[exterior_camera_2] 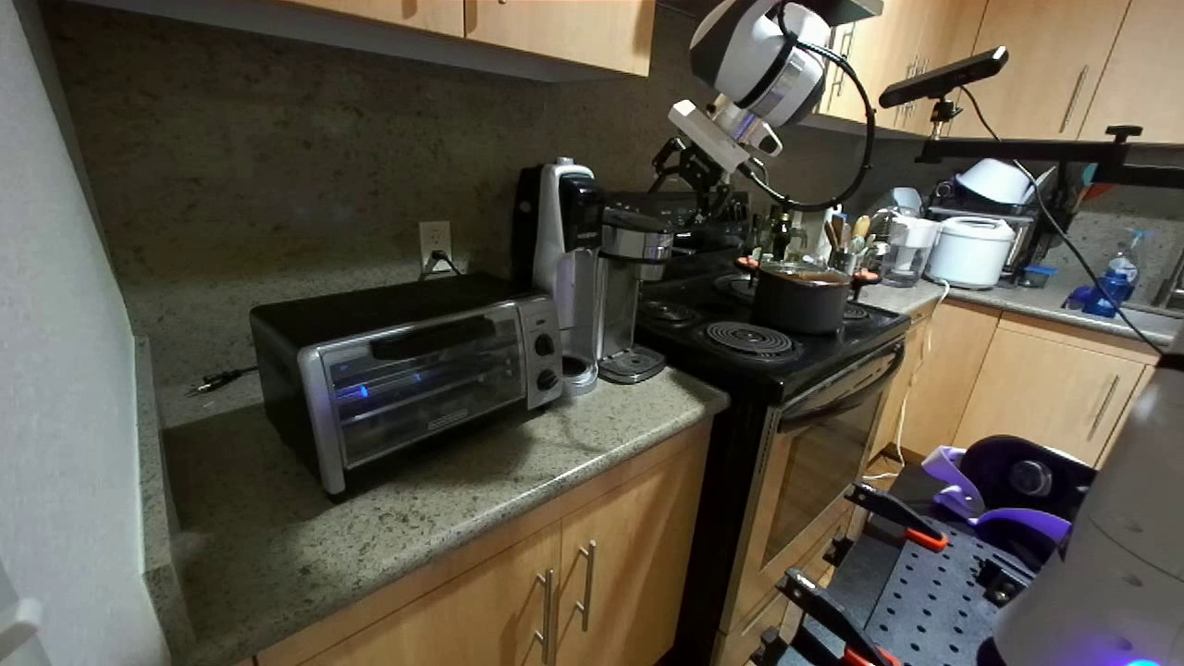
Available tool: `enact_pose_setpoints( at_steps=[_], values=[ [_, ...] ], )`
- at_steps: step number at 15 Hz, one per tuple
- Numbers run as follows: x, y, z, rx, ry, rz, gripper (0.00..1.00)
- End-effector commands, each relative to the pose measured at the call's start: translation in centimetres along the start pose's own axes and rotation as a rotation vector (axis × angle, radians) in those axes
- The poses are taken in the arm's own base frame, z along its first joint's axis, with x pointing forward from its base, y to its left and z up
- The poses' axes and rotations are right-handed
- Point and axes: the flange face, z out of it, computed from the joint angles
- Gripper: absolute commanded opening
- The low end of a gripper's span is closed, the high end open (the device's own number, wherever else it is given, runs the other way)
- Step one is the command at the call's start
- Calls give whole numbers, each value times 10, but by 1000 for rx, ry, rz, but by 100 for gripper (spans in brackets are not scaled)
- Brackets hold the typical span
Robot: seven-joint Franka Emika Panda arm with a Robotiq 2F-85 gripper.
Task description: Open the top of the coffee machine
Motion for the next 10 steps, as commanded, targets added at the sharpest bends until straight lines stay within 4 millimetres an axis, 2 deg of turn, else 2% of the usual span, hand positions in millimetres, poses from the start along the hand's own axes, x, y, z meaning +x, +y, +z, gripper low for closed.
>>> enact_pose_setpoints(
  at_steps=[1, 8, 10],
  values=[
    [13, 4, 6, 4, 30, 98, 100],
    [22, 5, 6, 9, 47, 140, 100],
    [23, 3, 4, 12, 48, 137, 90]
  ],
)
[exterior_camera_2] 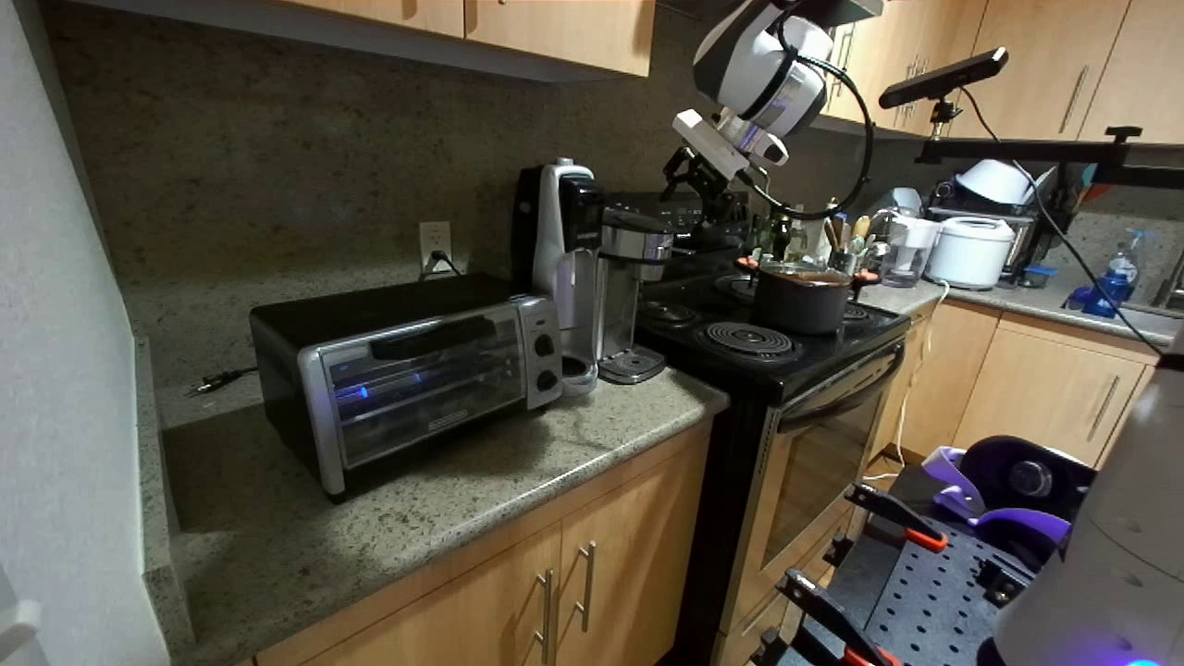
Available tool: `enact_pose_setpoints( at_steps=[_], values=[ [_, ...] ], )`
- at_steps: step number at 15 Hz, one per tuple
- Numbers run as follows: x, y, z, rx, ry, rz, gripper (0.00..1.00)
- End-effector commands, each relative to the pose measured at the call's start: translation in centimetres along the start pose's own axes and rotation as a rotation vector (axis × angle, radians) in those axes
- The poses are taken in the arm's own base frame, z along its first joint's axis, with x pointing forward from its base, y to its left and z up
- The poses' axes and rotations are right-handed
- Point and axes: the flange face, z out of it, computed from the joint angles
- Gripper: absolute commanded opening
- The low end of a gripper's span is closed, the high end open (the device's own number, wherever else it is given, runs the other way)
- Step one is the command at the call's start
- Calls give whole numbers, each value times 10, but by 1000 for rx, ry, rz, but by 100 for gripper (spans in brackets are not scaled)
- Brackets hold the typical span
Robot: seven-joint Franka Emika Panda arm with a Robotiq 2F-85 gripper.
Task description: Open the top of the coffee machine
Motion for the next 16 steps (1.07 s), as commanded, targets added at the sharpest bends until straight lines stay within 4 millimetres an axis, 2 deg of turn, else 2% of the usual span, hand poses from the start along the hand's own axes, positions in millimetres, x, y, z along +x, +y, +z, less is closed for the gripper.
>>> enact_pose_setpoints(
  at_steps=[1, 3, 7, 16],
  values=[
    [3, -8, -4, 24, 10, 31, 89],
    [4, -10, -5, 27, 11, 29, 85],
    [8, -9, -6, 27, 11, 30, 99],
    [7, 1, 10, 2, -1, 19, 98]
  ],
)
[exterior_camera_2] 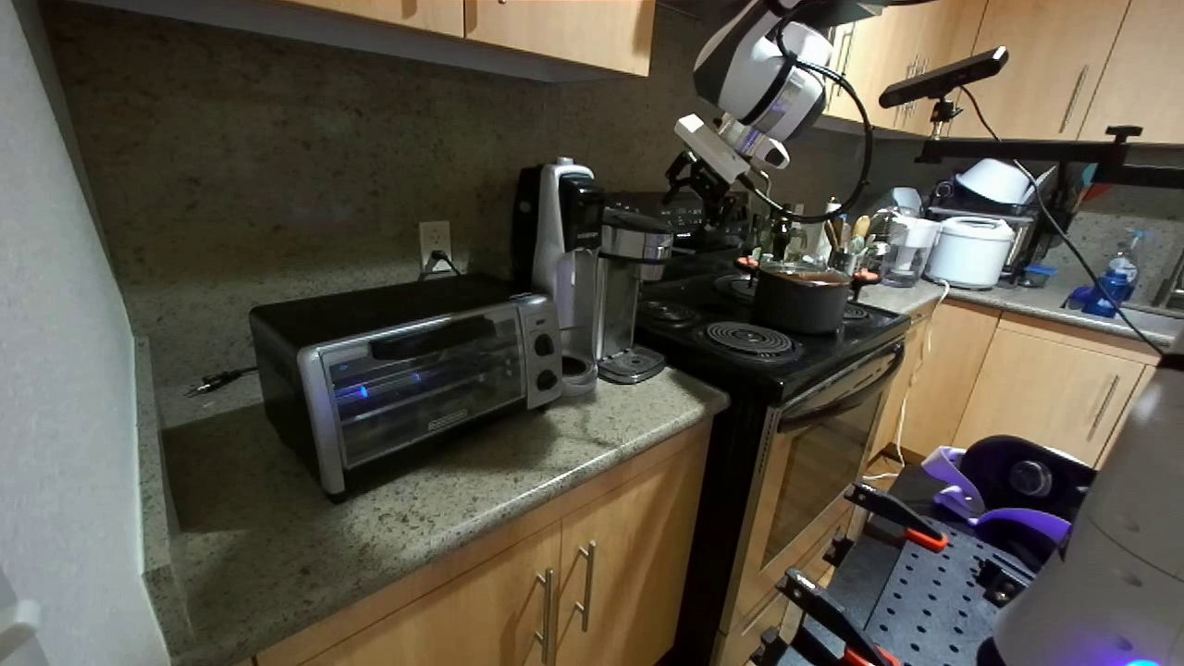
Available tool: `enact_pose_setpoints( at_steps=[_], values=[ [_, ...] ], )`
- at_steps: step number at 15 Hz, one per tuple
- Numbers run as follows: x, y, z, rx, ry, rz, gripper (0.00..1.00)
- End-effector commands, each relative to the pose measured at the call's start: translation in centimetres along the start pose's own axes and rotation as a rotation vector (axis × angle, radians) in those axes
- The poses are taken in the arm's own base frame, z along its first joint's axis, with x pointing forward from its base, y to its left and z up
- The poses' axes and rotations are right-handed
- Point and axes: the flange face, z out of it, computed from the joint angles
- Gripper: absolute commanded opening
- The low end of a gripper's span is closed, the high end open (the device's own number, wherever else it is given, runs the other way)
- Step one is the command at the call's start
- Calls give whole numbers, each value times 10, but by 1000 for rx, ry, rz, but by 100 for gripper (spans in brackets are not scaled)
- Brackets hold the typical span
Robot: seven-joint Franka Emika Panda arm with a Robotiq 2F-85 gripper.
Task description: Open the top of the coffee machine
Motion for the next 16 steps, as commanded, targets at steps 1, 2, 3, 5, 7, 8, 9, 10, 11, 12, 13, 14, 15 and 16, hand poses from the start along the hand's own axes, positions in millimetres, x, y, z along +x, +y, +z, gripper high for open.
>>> enact_pose_setpoints(
  at_steps=[1, 2, 3, 5, 7, 8, 9, 10, 11, 12, 13, 14, 15, 16],
  values=[
    [-2, -3, 4, 13, -10, 5, 95],
    [-3, -3, 5, 12, -12, 2, 95],
    [-4, -3, 5, 12, -13, 1, 93],
    [-5, -3, 5, 13, -15, 0, 91],
    [-6, -4, 5, 15, -18, -1, 80],
    [-6, -5, 5, 15, -18, -1, 73],
    [-5, -5, 5, 15, -18, -1, 67],
    [-5, -5, 5, 15, -18, -1, 64],
    [-5, -5, 5, 15, -18, -1, 62],
    [-5, -5, 5, 15, -18, -1, 67],
    [-4, -5, 5, 15, -18, -1, 68],
    [-4, -5, 5, 15, -18, -1, 72],
    [-4, -5, 5, 15, -18, 0, 74],
    [-4, -5, 5, 15, -18, 0, 74]
  ],
)
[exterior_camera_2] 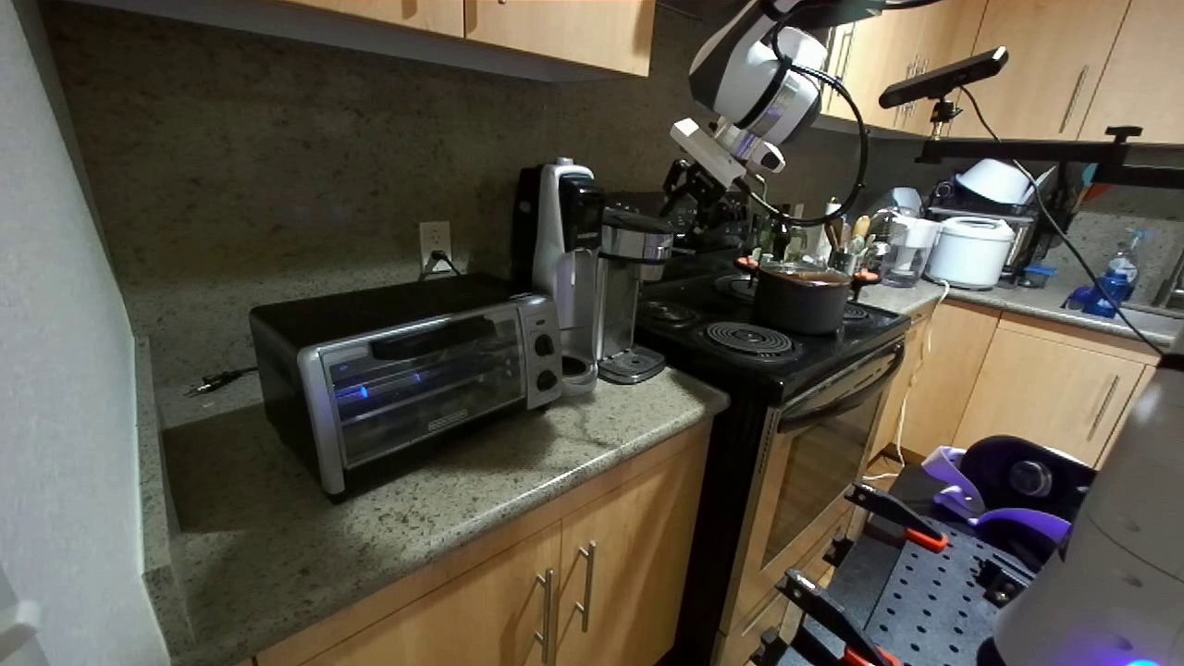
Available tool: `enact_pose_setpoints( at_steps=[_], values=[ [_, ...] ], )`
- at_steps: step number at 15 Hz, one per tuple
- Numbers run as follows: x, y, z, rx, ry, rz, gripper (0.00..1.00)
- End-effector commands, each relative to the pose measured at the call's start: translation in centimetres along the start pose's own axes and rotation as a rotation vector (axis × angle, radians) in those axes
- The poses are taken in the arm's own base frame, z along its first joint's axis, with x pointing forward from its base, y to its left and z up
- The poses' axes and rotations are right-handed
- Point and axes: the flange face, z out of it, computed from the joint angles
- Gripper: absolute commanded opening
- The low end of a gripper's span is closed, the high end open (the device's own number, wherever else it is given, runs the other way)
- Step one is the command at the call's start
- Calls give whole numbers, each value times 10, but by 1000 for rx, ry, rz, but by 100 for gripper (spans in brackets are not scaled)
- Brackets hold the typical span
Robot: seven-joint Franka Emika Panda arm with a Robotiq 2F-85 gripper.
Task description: Open the top of the coffee machine
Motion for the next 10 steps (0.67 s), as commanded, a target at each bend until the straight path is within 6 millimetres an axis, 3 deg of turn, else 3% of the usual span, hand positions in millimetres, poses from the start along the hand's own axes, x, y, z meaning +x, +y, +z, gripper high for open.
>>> enact_pose_setpoints(
  at_steps=[1, 4, 5, 9, 10],
  values=[
    [3, -5, -1, 22, -8, 9, 73],
    [3, -5, -2, 22, -9, 10, 64],
    [3, -5, -2, 23, -8, 10, 47],
    [3, -5, -2, 24, -8, 10, 36],
    [3, -5, -2, 24, -8, 10, 25]
  ],
)
